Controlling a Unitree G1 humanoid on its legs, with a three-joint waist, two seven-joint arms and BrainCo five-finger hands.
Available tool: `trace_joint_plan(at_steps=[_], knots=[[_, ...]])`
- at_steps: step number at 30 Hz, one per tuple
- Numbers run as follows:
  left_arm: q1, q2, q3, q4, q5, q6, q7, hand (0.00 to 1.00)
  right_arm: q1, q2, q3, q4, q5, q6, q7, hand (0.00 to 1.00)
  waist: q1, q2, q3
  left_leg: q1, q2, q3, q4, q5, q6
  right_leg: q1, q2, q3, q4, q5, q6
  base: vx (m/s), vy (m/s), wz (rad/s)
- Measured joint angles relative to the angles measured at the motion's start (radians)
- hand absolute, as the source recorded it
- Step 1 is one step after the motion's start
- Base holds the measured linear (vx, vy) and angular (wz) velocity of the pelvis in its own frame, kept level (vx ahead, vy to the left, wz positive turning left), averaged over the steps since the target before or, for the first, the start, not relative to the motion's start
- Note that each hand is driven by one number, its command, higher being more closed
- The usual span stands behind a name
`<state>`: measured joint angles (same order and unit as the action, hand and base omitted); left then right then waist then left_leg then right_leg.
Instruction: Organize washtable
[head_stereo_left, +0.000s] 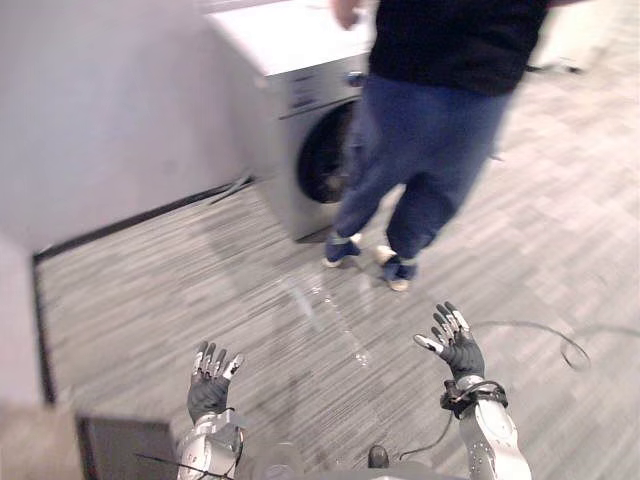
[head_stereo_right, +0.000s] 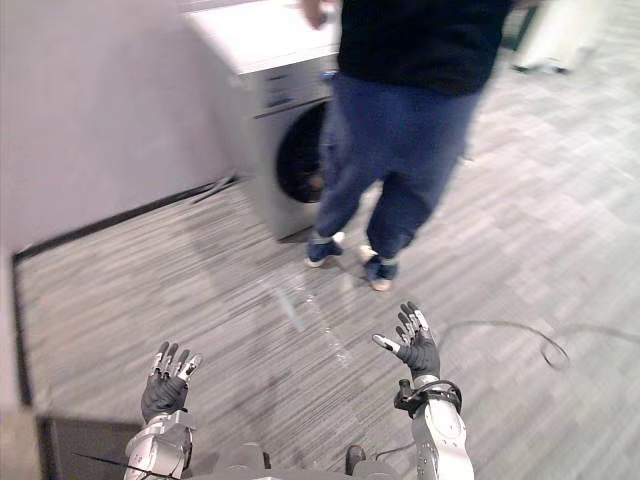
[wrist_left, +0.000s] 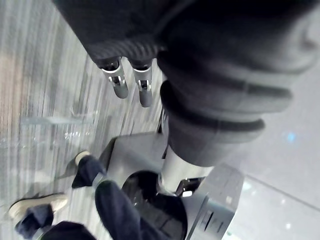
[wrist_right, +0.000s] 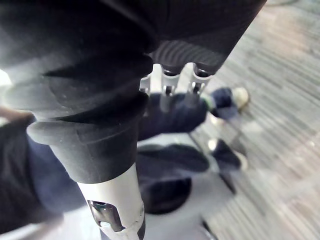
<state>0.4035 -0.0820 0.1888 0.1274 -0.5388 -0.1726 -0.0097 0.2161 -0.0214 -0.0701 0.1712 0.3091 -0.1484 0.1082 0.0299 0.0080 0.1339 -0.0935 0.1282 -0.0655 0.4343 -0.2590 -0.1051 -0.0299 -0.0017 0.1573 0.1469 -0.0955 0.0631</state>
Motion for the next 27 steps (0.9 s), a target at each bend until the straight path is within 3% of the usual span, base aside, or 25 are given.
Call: trace_joint_plan(at_steps=[3,4,5,6,7,11,14,15,16,17,18,19,20,21,23,24,25,27], knots=[[-0.017,0.003,-0.043,-0.043,-0.001,-0.007,-0.001,0.00,0.019,0.000,-0.005,-0.008,0.008,0.000,0.001,0.00,-0.021,-0.062,-0.005,-0.055,-0.094,-0.113,0.178,-0.003,-0.003,-0.045,-0.028,0.138,0.032,0.005,0.013,0.08,0.187,-1.45],[-0.016,0.010,-0.065,-0.054,-0.001,-0.008,-0.004,0.00,0.017,0.003,-0.010,-0.009,0.013,0.001,0.000,0.00,-0.015,-0.063,0.003,-0.079,-0.103,-0.135,0.213,-0.038,0.001,-0.048,-0.035,0.166,0.027,0.012,0.020,-0.02,0.277,-1.40],[-0.004,0.005,-0.111,-0.077,-0.001,-0.009,-0.008,0.00,0.017,-0.009,-0.012,-0.020,0.014,0.000,0.000,0.00,-0.016,-0.035,-0.003,-0.065,-0.090,-0.155,0.144,-0.082,0.014,-0.064,-0.007,0.219,0.013,0.021,0.037,-0.10,0.341,-1.46],[0.000,0.003,-0.124,-0.081,-0.001,-0.011,-0.012,0.00,0.017,-0.012,-0.016,-0.019,0.014,0.001,0.000,0.00,-0.013,-0.019,-0.004,-0.031,-0.074,-0.138,0.110,-0.137,0.048,-0.073,0.015,0.263,0.004,0.026,0.047,-0.15,0.392,-1.87],[-0.002,0.009,-0.132,-0.079,0.000,-0.008,-0.010,0.00,0.027,0.019,-0.023,-0.049,0.012,0.004,0.001,0.00,-0.018,-0.039,-0.001,-0.026,-0.078,-0.061,0.114,-0.140,0.056,-0.082,0.006,0.326,-0.024,0.051,0.057,-0.11,0.314,-1.35],[-0.001,0.008,-0.164,-0.080,0.001,-0.008,-0.014,0.00,0.089,0.054,-0.062,-0.083,0.013,0.004,-0.001,0.00,-0.021,-0.056,-0.018,0.022,-0.090,0.088,0.085,-0.159,0.091,-0.096,-0.024,0.398,-0.052,0.095,0.089,-0.08,0.259,-1.26],[-0.013,0.009,-0.197,-0.079,0.002,-0.006,-0.016,0.00,0.086,0.062,-0.113,-0.083,0.017,0.004,-0.005,0.00,-0.024,-0.046,-0.030,0.029,-0.088,0.225,0.040,-0.142,0.126,-0.140,-0.035,0.390,-0.132,0.235,0.081,-0.05,0.203,-1.33],[-0.018,0.009,-0.199,-0.079,0.005,-0.004,-0.026,0.00,0.083,0.068,-0.119,-0.083,0.018,0.005,-0.006,0.00,-0.021,-0.027,-0.025,0.040,-0.072,0.288,0.021,-0.134,0.138,-0.161,-0.031,0.281,-0.148,0.292,0.056,0.00,0.094,-1.44],[-0.021,0.011,-0.199,-0.079,0.013,-0.002,-0.033,0.00,0.081,0.078,-0.117,-0.083,0.018,0.006,-0.007,0.00,-0.016,-0.019,-0.022,0.049,-0.062,0.354,0.016,-0.133,0.139,-0.196,-0.029,0.059,-0.086,0.274,0.021,0.00,0.105,-1.47],[-0.026,0.011,-0.199,-0.078,0.014,0.001,-0.033,0.00,0.081,0.083,-0.115,-0.083,0.018,0.006,-0.007,0.00,-0.017,-0.018,-0.021,0.056,-0.062,0.389,0.016,-0.133,0.139,-0.214,-0.038,-0.078,-0.043,0.245,-0.020,-0.04,0.078,-1.44],[-0.028,0.008,-0.204,-0.073,0.024,0.008,-0.033,0.00,0.073,0.082,-0.109,-0.082,0.019,0.006,-0.010,0.00,-0.027,-0.002,-0.012,0.077,-0.057,0.455,-0.001,-0.133,0.139,-0.263,-0.078,-0.296,0.097,0.172,-0.130,-0.07,0.066,-0.98],[-0.028,0.008,-0.208,-0.073,0.025,0.012,-0.033,0.00,0.070,0.081,-0.106,-0.081,0.021,0.006,-0.011,0.00,-0.031,0.003,-0.009,0.102,-0.055,0.488,-0.025,-0.133,0.142,-0.283,-0.116,-0.394,0.199,0.118,-0.170,-0.07,0.094,-1.13],[-0.013,0.009,-0.209,-0.073,0.032,0.013,-0.033,0.00,0.070,0.080,-0.096,-0.065,0.023,0.007,-0.015,0.00,-0.035,0.011,-0.008,0.165,-0.069,0.548,-0.088,-0.122,0.165,-0.286,-0.185,-0.566,0.395,0.000,-0.186,-0.02,0.085,-1.20],[0.010,0.007,-0.204,-0.073,0.035,0.012,-0.033,0.00,0.068,0.071,-0.080,-0.032,0.023,0.008,-0.013,0.00,-0.039,0.034,-0.031,0.196,-0.072,0.598,-0.131,-0.118,0.167,-0.265,-0.213,-0.683,0.488,-0.078,-0.166,0.03,0.062,-1.33],[0.036,0.008,-0.189,-0.057,0.041,0.011,-0.033,0.00,0.051,0.058,-0.066,0.020,0.022,0.015,-0.002,0.00,-0.034,0.029,-0.075,0.209,-0.087,0.664,-0.157,-0.118,0.167,-0.212,-0.208,-0.761,0.431,-0.117,-0.139,0.13,-0.024,-1.27],[0.024,0.005,-0.184,-0.020,0.042,0.012,-0.033,0.00,0.037,0.045,-0.067,0.040,0.022,0.019,-0.001,0.00,-0.029,0.023,-0.084,0.206,-0.093,0.682,-0.164,-0.115,0.163,-0.202,-0.178,-0.749,0.350,-0.117,-0.121,0.21,-0.076,-1.32],[0.000,0.006,-0.184,0.039,0.048,0.032,-0.038,0.00,0.015,0.018,-0.065,0.086,0.022,0.030,0.000,0.00,-0.028,0.045,-0.085,0.183,-0.080,0.686,-0.151,-0.070,0.134,-0.170,-0.101,-0.705,0.188,-0.031,-0.126,0.23,-0.100,-1.02],[-0.014,0.008,-0.175,0.062,0.053,0.038,-0.038,0.00,0.009,0.014,-0.066,0.102,0.022,0.041,0.000,0.00,-0.013,0.021,-0.070,0.145,-0.061,0.681,-0.066,-0.054,0.135,-0.111,-0.079,-0.672,0.057,0.040,-0.129,0.09,-0.085,-0.80]])
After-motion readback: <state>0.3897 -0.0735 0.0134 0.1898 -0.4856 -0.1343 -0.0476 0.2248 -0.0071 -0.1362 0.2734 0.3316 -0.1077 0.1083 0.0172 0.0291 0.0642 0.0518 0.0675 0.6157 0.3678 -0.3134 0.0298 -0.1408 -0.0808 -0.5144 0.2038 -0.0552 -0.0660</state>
